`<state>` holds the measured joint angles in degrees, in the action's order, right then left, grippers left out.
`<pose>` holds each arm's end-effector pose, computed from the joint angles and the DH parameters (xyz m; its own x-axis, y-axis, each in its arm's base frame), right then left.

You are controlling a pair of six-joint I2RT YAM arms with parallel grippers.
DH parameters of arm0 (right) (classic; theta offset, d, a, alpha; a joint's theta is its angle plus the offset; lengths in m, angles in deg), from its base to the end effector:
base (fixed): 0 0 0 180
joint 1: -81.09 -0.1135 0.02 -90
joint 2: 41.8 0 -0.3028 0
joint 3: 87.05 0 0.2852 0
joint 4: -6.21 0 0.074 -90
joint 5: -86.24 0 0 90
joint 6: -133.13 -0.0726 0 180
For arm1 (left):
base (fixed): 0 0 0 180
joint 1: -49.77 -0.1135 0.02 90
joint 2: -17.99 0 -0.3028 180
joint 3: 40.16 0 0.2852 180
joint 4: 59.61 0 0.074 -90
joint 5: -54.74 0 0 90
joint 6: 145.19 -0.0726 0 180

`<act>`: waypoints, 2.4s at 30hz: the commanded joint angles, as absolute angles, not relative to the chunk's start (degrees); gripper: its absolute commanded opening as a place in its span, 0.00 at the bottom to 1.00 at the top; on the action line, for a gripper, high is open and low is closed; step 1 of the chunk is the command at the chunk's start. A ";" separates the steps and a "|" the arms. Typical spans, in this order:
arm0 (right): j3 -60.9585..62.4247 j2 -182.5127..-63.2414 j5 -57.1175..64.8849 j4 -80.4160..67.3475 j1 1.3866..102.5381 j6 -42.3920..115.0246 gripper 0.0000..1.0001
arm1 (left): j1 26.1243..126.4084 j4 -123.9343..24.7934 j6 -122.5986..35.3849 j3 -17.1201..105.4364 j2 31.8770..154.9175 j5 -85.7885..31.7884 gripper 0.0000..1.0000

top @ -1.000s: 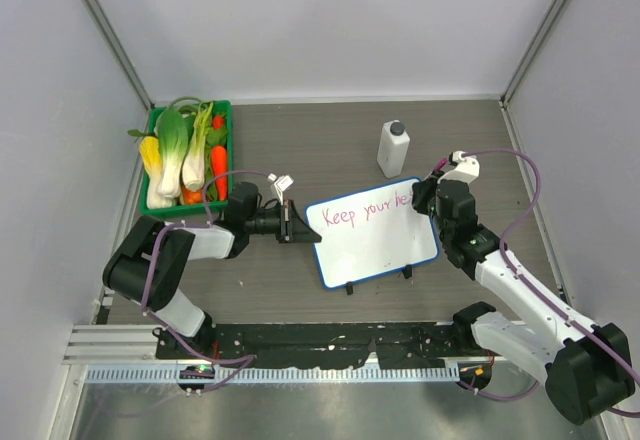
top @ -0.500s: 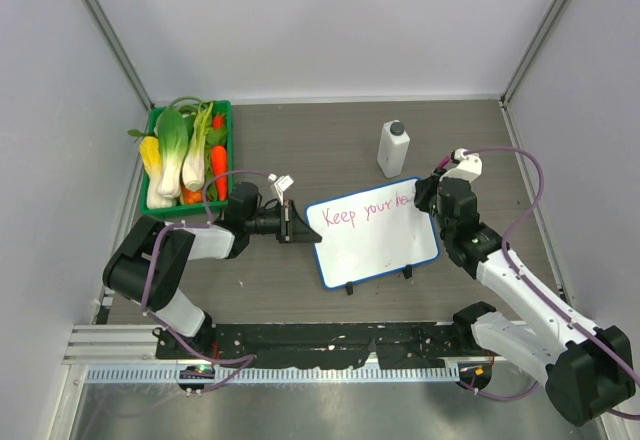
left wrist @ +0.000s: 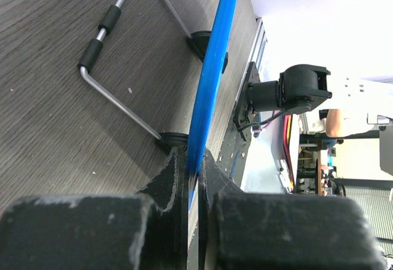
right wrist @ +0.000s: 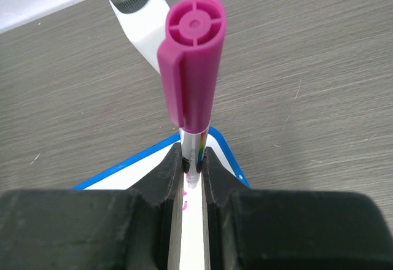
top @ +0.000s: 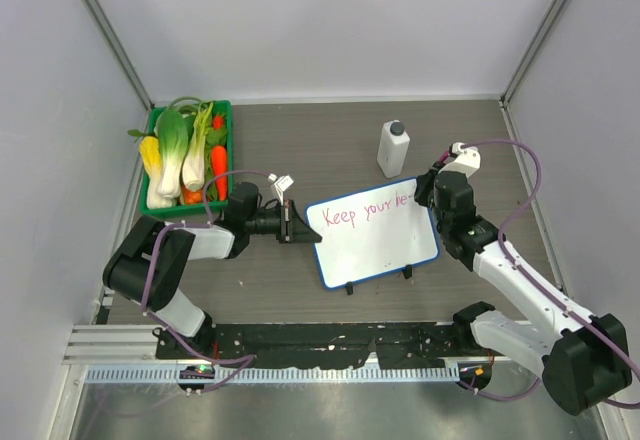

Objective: Write a sentence on the whiteboard
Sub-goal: Write on the whiteboard with the whiteboard.

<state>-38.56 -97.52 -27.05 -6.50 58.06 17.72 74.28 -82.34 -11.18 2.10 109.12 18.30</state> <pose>0.2548 0.0771 0.2798 -0.2909 0.3046 -0.9070 0.1191 0.9521 0.2816 0.2658 -0.1854 0.1498 -0.9161 -0.0359 -0.3994 0.3713 0.3002 -0.8786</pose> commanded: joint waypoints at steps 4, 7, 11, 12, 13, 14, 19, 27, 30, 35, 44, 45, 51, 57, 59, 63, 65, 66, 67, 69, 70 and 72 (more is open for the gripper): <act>-37.37 -99.01 -28.98 -3.57 58.59 17.82 0.01 | 75.69 -77.35 -13.88 1.70 109.84 16.86 0.00; -37.98 -99.19 -28.19 -3.22 58.59 17.64 0.01 | 75.61 -77.44 -13.97 1.52 109.84 16.86 0.00; -38.42 -97.79 -28.28 -2.87 58.76 17.47 0.01 | 75.61 -77.35 -13.97 1.43 109.75 16.86 0.00; -38.51 -96.91 -28.37 -2.78 58.68 17.47 0.01 | 75.61 -77.35 -13.97 1.43 109.75 16.86 0.00; -38.43 -96.64 -28.54 -2.77 58.68 17.55 0.02 | 75.61 -77.35 -13.97 1.52 109.75 16.77 0.00; -38.34 -96.21 -28.72 -3.04 58.68 17.64 0.01 | 75.61 -77.35 -13.97 1.52 109.84 16.68 0.00; -38.08 -96.55 -28.98 -3.21 58.76 18.08 0.01 | 75.61 -77.44 -13.97 1.61 110.01 16.77 0.00; -38.95 -98.83 -29.07 -3.13 59.03 17.73 0.02 | 75.61 -77.35 -13.97 1.52 110.10 16.68 0.00; -39.13 -99.01 -28.28 -2.69 59.12 17.64 0.01 | 75.69 -77.35 -13.97 1.61 110.01 16.60 0.00; -39.22 -98.57 -26.61 -1.98 59.12 17.73 0.01 | 75.61 -77.35 -13.96 1.52 110.10 16.68 0.00; -40.45 -97.17 -24.41 -3.39 59.12 17.29 0.01 | 75.69 -77.44 -13.96 1.52 110.19 16.60 0.00; -40.80 -96.99 -24.41 -3.74 59.12 17.20 0.01 | 75.69 -77.44 -13.88 1.43 110.10 16.59 0.00; -42.29 -95.06 -24.50 -5.32 59.12 16.77 0.01 | 75.69 -77.53 -13.97 1.52 110.45 16.60 0.00; -42.73 -94.79 -25.20 -5.59 59.12 16.85 0.01 | 75.78 -77.61 -13.97 1.43 110.36 16.59 0.00; -42.56 -95.32 -25.73 -5.41 59.12 16.85 0.02 | 75.78 -77.61 -13.88 1.43 110.36 16.68 0.00; -41.51 -96.02 -27.57 -4.80 59.12 16.94 0.02 | 75.87 -77.53 -13.88 1.52 110.28 16.77 0.00; -40.80 -96.72 -28.19 -4.80 59.20 16.94 0.02 | 75.70 -77.52 -13.88 1.61 110.28 16.77 0.00; -40.28 -97.08 -28.36 -4.71 59.20 17.11 0.01 | 75.78 -77.53 -13.88 1.61 110.28 16.68 0.00; -40.10 -97.25 -28.45 -4.53 59.12 17.29 0.02 | 75.87 -77.44 -13.88 1.61 110.28 16.68 0.00; -39.57 -97.78 -28.63 -4.01 59.29 17.29 0.01 | 75.78 -77.44 -13.88 1.52 110.28 16.77 0.00; -39.13 -97.96 -28.72 -4.01 59.21 17.29 0.01 | 75.87 -77.44 -13.88 1.61 110.28 16.77 0.00; -38.69 -98.31 -28.81 -3.65 59.20 17.20 0.01 | 75.78 -77.44 -13.88 1.61 110.28 16.77 0.00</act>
